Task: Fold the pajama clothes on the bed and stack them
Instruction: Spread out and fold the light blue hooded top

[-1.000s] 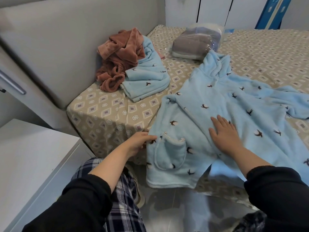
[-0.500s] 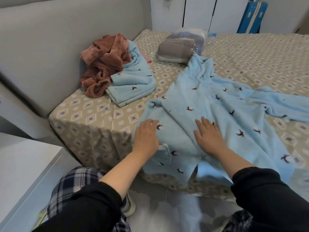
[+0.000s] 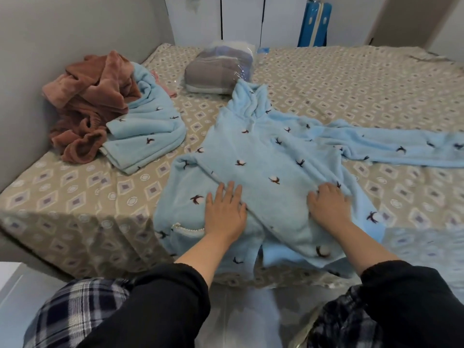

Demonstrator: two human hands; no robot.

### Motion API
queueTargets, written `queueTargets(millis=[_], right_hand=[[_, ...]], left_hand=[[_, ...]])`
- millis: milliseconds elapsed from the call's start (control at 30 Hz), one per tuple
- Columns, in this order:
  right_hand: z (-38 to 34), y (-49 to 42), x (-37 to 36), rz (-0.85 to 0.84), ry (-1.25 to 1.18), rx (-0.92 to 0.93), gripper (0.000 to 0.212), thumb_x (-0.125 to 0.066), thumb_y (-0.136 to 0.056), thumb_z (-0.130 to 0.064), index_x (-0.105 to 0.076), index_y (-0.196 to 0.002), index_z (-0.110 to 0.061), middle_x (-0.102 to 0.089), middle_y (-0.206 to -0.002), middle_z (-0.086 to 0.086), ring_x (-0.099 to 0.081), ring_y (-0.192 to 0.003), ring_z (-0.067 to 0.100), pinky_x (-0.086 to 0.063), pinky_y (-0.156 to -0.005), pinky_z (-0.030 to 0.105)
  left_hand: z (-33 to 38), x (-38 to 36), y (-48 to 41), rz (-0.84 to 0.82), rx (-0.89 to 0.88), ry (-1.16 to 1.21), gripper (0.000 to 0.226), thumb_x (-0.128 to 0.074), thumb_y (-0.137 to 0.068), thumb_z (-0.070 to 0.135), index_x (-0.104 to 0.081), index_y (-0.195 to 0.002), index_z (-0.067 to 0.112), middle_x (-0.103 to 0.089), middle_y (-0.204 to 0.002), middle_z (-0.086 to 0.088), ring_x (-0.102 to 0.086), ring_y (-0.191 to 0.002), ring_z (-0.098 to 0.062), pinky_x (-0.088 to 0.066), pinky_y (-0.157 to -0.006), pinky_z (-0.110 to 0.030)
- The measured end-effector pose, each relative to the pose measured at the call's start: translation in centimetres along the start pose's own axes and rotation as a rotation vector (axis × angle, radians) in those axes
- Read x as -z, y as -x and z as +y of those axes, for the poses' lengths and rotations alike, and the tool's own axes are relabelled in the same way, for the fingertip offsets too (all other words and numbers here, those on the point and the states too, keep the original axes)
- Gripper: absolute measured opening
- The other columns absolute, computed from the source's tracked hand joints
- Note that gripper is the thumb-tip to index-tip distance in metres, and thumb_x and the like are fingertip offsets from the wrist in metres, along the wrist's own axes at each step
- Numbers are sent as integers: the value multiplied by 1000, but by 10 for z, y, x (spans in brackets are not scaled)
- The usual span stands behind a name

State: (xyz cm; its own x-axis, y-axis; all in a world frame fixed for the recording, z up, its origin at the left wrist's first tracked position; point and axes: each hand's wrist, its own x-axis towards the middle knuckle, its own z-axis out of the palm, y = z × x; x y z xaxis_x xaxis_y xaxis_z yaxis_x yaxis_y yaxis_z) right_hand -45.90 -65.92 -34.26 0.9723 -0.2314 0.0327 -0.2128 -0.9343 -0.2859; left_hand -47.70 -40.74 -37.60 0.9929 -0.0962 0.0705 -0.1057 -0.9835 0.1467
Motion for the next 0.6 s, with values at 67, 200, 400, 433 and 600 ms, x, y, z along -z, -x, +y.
queueTargets(millis=[67, 200, 400, 433, 600], right_hand=[[-3, 3, -2, 131, -38, 60, 28, -45, -95, -20, -58, -95, 5, -55, -113, 24, -50, -108, 40, -38, -94, 47], [21, 6, -1, 113, 109, -15, 38, -39, -99, -33, -52, -114, -1, -51, -126, 17, -44, -120, 35, -25, -107, 50], [24, 10, -1, -24, 161, 218, 59, -24, -101, -42, -13, -153, -16, -5, -162, 7, 0, -148, 24, 1, -117, 50], [29, 13, -3, -79, 177, 316, 58, -21, -101, -44, -12, -153, -23, -5, -162, 3, 0, -148, 20, 2, -117, 49], [73, 1, 10, -58, 153, 102, 54, -17, -101, -44, -18, -152, -26, -8, -161, 0, -3, -148, 17, 0, -116, 52]], left_hand=[[-1, -1, 0, 10, 4, 20, 55, -18, -101, 39, -15, -154, 24, -7, -162, 3, -3, -149, -21, -4, -117, -48], [-2, 1, -2, 14, 19, 87, 52, -20, -101, 38, -27, -150, 23, -11, -162, 5, -5, -148, -18, -2, -118, -47], [30, 22, -17, -30, 142, 83, 50, -29, -97, 35, -40, -140, 12, -6, -162, -5, 9, -148, -28, 2, -113, -60], [39, 25, -21, -41, 95, 53, 50, -32, -95, 28, -37, -141, 12, -1, -162, -6, 12, -147, -29, 4, -113, -61], [88, 23, -36, -184, -166, 10, 59, -30, -97, 23, -13, -153, 13, 1, -162, -7, 10, -148, -31, 1, -116, -55]])
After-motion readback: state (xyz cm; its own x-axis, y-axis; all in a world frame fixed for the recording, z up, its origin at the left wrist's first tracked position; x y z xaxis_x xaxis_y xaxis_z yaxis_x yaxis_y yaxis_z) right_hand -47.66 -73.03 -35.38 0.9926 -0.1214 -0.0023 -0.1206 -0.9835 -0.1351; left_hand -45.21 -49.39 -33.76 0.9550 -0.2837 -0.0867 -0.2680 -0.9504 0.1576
